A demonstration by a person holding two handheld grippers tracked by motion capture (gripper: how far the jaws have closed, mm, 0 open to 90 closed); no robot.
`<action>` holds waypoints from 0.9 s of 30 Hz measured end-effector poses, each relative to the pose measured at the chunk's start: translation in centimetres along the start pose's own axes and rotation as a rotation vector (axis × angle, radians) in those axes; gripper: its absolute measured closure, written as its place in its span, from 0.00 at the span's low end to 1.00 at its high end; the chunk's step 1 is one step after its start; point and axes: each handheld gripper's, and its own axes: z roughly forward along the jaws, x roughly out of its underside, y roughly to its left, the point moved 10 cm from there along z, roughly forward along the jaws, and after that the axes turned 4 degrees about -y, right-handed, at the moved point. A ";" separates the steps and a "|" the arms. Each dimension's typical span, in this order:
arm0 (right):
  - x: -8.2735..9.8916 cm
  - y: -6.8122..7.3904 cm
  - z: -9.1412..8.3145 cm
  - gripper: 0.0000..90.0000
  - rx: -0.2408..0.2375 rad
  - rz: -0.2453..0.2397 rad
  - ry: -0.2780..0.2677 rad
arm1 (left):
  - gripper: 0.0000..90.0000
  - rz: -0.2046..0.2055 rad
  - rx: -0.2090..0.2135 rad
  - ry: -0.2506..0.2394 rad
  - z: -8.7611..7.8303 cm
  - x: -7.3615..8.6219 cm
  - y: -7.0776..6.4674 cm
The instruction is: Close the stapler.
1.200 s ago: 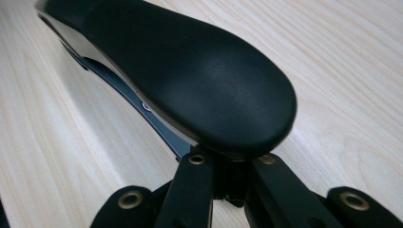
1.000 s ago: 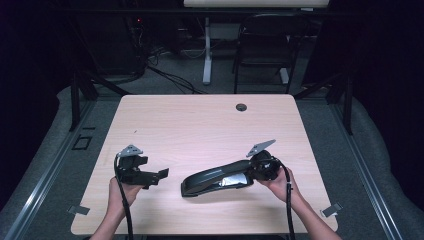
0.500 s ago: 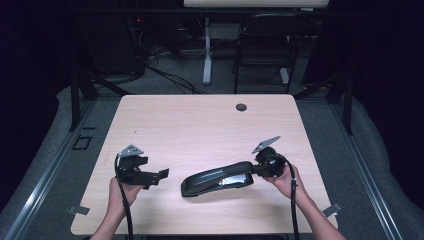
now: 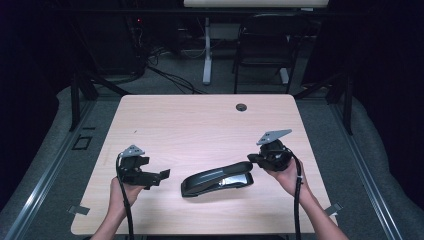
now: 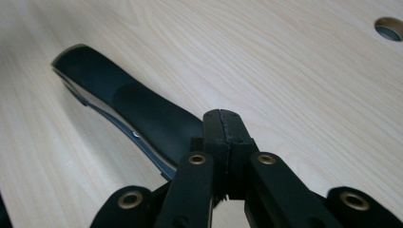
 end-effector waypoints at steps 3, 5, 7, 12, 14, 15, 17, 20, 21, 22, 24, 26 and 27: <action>0.1 0.6 0.3 1.00 -0.009 -0.016 0.025 | 0.00 0.000 0.002 0.001 0.0 0.0 0.0; 0.4 0.6 0.7 1.00 -0.016 -0.017 0.049 | 0.00 0.001 0.003 0.003 0.0 0.0 0.0; 0.7 0.5 0.9 1.00 -0.022 -0.009 0.059 | 0.00 0.002 0.003 0.002 0.1 0.0 -0.1; 1.1 0.4 1.2 1.00 -0.008 -0.016 0.080 | 0.00 0.003 0.001 0.005 0.1 0.1 -0.1; 1.4 0.3 1.5 1.00 0.000 -0.019 0.100 | 0.00 0.005 0.002 0.010 0.1 0.1 -0.1; 1.6 0.2 1.7 1.00 -0.003 -0.015 0.105 | 0.00 0.004 0.001 0.007 0.2 0.1 -0.1; 1.9 0.1 1.9 1.00 -0.011 -0.002 0.115 | 0.00 0.005 0.002 0.009 0.2 0.1 -0.1; 2.0 0.0 1.9 1.00 -0.016 0.007 0.120 | 0.00 0.008 0.005 0.014 0.2 0.2 -0.2; 2.0 0.0 2.0 1.00 -0.014 0.006 0.122 | 0.00 0.009 0.005 0.015 0.3 0.2 -0.2; 2.1 0.0 2.1 1.00 -0.012 0.002 0.123 | 0.00 0.008 0.004 0.012 0.3 0.1 -0.2; 2.2 0.0 2.2 1.00 -0.010 0.003 0.125 | 0.00 0.010 -0.001 0.014 0.3 0.1 -0.2; 2.4 -0.1 2.3 1.00 -0.017 0.003 0.137 | 0.00 0.011 -0.001 0.015 0.3 0.2 -0.2; 2.5 -0.1 2.5 1.00 -0.013 0.000 0.143 | 0.00 0.009 -0.001 0.015 0.3 0.2 -0.2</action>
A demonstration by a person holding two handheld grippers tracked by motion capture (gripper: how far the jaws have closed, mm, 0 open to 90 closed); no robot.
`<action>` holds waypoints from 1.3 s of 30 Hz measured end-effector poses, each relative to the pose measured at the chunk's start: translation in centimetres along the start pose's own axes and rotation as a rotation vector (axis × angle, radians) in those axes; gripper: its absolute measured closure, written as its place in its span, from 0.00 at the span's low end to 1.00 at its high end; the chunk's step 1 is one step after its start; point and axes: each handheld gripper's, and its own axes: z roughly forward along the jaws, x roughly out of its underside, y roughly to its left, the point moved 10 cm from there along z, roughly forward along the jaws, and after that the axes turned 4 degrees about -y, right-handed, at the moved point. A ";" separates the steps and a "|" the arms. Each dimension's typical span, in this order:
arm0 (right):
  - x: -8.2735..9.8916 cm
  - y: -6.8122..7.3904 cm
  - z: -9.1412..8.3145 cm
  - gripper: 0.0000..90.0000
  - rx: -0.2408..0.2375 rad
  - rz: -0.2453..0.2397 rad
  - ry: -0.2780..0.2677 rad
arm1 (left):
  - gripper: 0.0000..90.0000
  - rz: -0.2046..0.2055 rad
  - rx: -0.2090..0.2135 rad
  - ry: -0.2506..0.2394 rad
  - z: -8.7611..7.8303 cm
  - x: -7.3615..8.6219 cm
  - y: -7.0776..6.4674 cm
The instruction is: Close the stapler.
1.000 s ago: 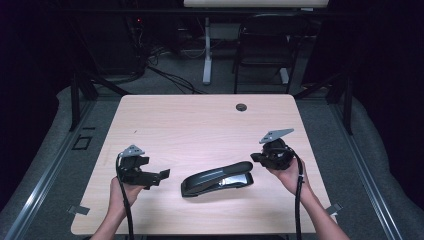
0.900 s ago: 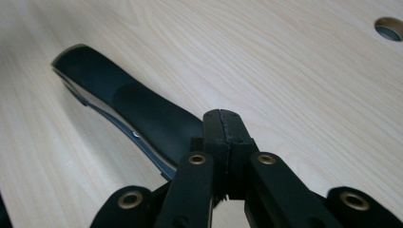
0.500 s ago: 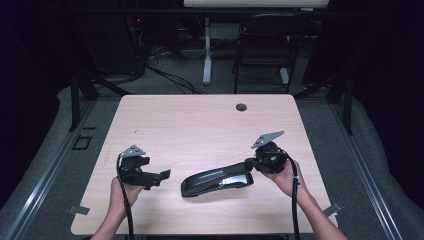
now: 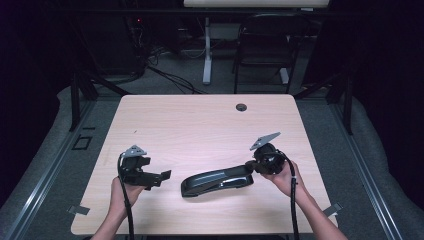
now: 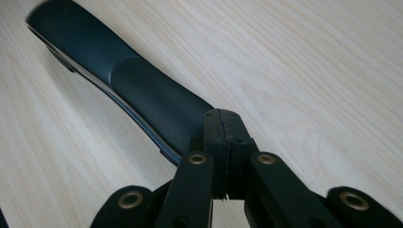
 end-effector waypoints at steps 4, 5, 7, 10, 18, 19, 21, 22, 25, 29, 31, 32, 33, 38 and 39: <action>0.1 0.0 0.2 1.00 -0.004 -0.001 0.003 | 0.00 0.000 0.004 -0.004 0.0 0.0 0.0; 0.1 0.0 0.2 1.00 -0.002 0.000 0.002 | 0.00 -0.002 0.005 -0.004 0.0 0.0 0.0; 0.1 -0.1 0.2 1.00 0.002 -0.001 -0.001 | 0.00 0.000 -0.008 -0.003 0.1 0.0 0.0; 0.1 -0.1 0.3 1.00 0.007 -0.004 0.008 | 0.00 0.005 0.003 0.002 0.1 0.0 0.0; 0.0 -0.1 0.3 1.00 0.014 -0.022 0.006 | 0.00 0.010 0.010 0.012 0.1 0.1 -0.1; -0.1 -0.1 0.2 1.00 0.013 -0.025 0.002 | 0.00 0.012 0.008 0.010 0.2 0.1 -0.1; -0.3 -0.1 0.0 1.00 0.014 -0.020 -0.013 | 0.00 0.014 0.009 0.017 0.2 0.1 -0.2; -0.4 0.0 -0.1 1.00 0.012 -0.022 -0.015 | 0.00 0.015 0.006 0.014 0.2 0.1 -0.2; -0.7 0.0 -0.4 1.00 0.018 -0.023 -0.033 | 0.00 0.022 0.007 0.010 0.2 0.1 -0.2; -1.5 0.1 -1.2 1.00 0.016 -0.026 -0.070 | 0.00 0.020 0.011 0.016 0.2 0.1 -0.3; -1.6 0.2 -1.4 0.98 0.020 -0.034 -0.072 | 0.00 0.022 0.013 0.015 0.2 0.1 -0.3; -1.6 0.2 -1.4 0.96 0.018 -0.033 -0.073 | 0.00 0.027 0.008 0.017 0.2 0.2 -0.3; -1.6 0.3 -1.4 0.95 0.019 -0.032 -0.071 | 0.00 0.025 0.010 0.012 0.3 0.1 -0.4; -2.3 0.3 -2.2 0.82 0.019 -0.026 -0.109 | 0.00 0.025 0.011 0.020 0.3 0.2 -0.4; -2.4 0.3 -2.4 0.77 0.012 -0.020 -0.111 | 0.00 0.025 0.012 0.021 0.3 0.2 -0.4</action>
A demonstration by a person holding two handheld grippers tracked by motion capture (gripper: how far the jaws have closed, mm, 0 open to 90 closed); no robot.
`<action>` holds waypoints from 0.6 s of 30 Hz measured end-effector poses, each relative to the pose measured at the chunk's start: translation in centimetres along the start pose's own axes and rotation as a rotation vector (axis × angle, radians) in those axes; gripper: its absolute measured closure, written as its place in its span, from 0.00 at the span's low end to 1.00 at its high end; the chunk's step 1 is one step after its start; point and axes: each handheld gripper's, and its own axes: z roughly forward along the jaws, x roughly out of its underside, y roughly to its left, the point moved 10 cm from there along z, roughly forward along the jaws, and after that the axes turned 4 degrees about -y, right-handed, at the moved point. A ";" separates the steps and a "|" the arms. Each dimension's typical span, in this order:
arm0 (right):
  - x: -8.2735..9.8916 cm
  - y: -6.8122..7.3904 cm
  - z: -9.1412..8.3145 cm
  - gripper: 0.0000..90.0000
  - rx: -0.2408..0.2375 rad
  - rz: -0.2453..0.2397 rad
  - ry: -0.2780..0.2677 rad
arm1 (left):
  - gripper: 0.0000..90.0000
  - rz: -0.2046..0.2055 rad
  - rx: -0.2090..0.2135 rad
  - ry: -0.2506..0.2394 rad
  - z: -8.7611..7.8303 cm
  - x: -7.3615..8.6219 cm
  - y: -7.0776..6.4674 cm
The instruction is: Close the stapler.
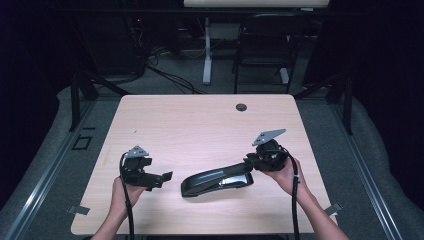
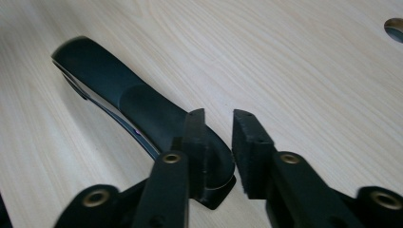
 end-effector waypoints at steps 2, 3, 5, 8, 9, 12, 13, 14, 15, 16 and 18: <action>-0.1 -0.1 -0.3 0.70 0.000 0.006 -0.004 | 0.00 0.001 0.000 0.002 0.0 0.0 -0.1; -0.1 -0.2 -0.5 0.65 0.001 0.011 -0.002 | 0.00 0.001 0.001 0.001 0.0 0.0 -0.1; -0.1 -0.2 -0.8 0.56 -0.001 0.013 -0.007 | 0.00 0.001 0.000 0.002 0.0 0.0 -0.1; -0.1 -0.4 -1.2 0.45 0.009 0.016 -0.013 | 0.00 0.002 -0.001 0.001 0.0 0.0 0.0; -0.1 -0.5 -1.5 0.43 0.012 0.019 -0.020 | 0.00 0.002 0.000 0.002 0.0 0.0 0.0; -0.1 -0.8 -2.1 0.35 0.015 0.020 -0.023 | 0.00 0.001 -0.001 0.001 -0.1 0.0 0.0; 0.0 -0.9 -2.3 0.33 0.018 0.026 -0.024 | 0.00 0.004 -0.001 0.001 -0.1 0.0 0.0; 0.1 -1.0 -2.5 0.31 0.027 0.032 -0.019 | 0.00 0.002 -0.001 0.001 -0.1 0.0 0.0; 0.2 -1.1 -2.7 0.28 0.030 0.032 -0.016 | 0.00 0.002 0.001 0.003 -0.1 0.1 0.0; 0.3 -1.2 -2.8 0.26 0.031 0.030 -0.016 | 0.00 0.004 0.001 0.005 -0.1 0.1 0.0; 0.5 -1.4 -3.2 0.22 0.039 0.032 -0.009 | 0.00 0.001 0.002 0.007 -0.1 0.1 0.0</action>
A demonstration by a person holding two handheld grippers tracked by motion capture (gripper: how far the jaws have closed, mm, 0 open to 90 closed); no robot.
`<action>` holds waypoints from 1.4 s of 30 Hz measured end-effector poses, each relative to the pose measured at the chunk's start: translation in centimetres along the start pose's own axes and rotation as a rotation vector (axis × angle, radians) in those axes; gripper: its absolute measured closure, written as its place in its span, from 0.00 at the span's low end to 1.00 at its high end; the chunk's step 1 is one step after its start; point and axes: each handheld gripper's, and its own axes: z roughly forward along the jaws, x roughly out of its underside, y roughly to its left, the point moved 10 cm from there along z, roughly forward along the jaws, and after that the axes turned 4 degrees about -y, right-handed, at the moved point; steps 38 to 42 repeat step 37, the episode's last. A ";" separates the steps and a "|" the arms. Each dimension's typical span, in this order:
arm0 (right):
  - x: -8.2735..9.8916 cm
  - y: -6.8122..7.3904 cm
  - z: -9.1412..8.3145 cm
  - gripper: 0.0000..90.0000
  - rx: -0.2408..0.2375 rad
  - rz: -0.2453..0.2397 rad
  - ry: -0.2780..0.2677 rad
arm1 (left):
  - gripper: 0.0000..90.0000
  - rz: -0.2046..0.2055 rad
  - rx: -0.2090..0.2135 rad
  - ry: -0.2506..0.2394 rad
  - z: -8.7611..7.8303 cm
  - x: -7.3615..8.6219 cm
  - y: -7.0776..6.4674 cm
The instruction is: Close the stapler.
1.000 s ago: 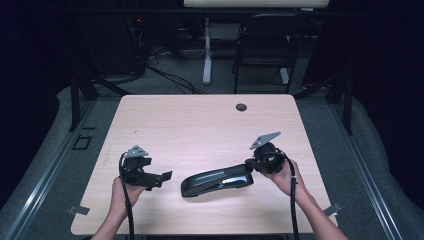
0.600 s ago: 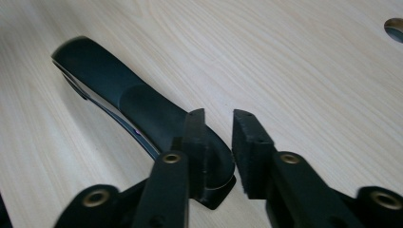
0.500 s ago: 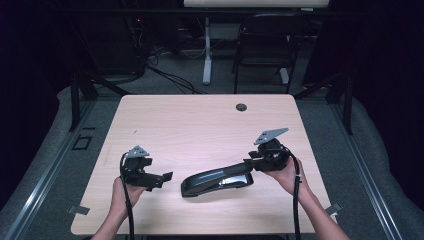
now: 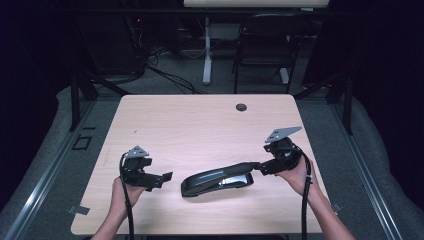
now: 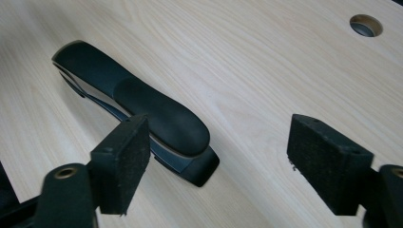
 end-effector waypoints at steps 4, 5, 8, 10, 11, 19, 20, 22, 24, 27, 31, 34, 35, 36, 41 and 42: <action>0.5 -0.4 -0.6 0.16 0.018 -0.003 0.005 | 0.00 0.000 0.004 0.011 0.1 0.1 0.0; 0.6 -0.5 -0.8 0.16 0.023 0.000 0.006 | 0.00 0.000 0.005 0.012 0.1 0.1 0.0; 1.5 -1.0 -1.4 0.15 0.042 0.012 0.015 | 0.00 0.009 0.007 0.012 0.2 0.1 -0.1; 2.2 -1.4 -1.8 0.14 0.056 0.023 0.020 | 0.00 0.014 0.008 0.017 0.2 0.2 -0.2; 2.7 -1.7 -2.0 0.13 0.068 0.028 0.028 | 0.00 0.009 0.009 0.016 0.2 0.2 -0.2; 5.7 -3.4 -2.7 0.10 0.108 0.076 0.075 | 0.00 0.013 0.008 0.030 0.5 0.3 -0.2; 6.2 -3.5 -2.7 0.08 0.104 0.087 0.081 | 0.00 0.017 0.008 0.031 0.5 0.3 -0.3; 7.2 -3.8 -2.5 0.05 0.100 0.110 0.106 | 0.00 0.023 0.004 0.031 0.6 0.4 -0.3; 8.3 -4.3 -2.3 0.02 0.113 0.120 0.138 | 0.00 0.023 0.011 0.038 0.6 0.4 -0.3; 9.7 -4.8 -1.7 0.00 0.103 0.145 0.190 | 0.00 0.024 0.012 0.043 0.9 0.5 -0.4; 10.7 -5.8 -1.0 0.00 0.124 0.134 0.237 | 0.00 0.036 0.011 0.057 1.2 0.6 -0.4; 11.4 -6.4 -1.0 0.00 0.134 0.132 0.262 | 0.00 0.040 0.009 0.065 1.3 0.7 -0.4; 11.6 -6.6 -0.9 0.00 0.136 0.140 0.267 | 0.00 0.042 0.009 0.068 1.3 0.7 -0.4; 11.9 -6.8 -0.8 0.00 0.131 0.141 0.279 | 0.00 0.040 0.010 0.073 1.3 0.8 -0.3; 12.2 -7.0 -0.7 0.00 0.132 0.145 0.298 | 0.00 0.040 0.008 0.072 1.3 0.8 -0.3; 12.2 -7.0 -0.7 0.00 0.132 0.145 0.298 | 0.00 0.040 0.008 0.072 1.3 0.8 -0.3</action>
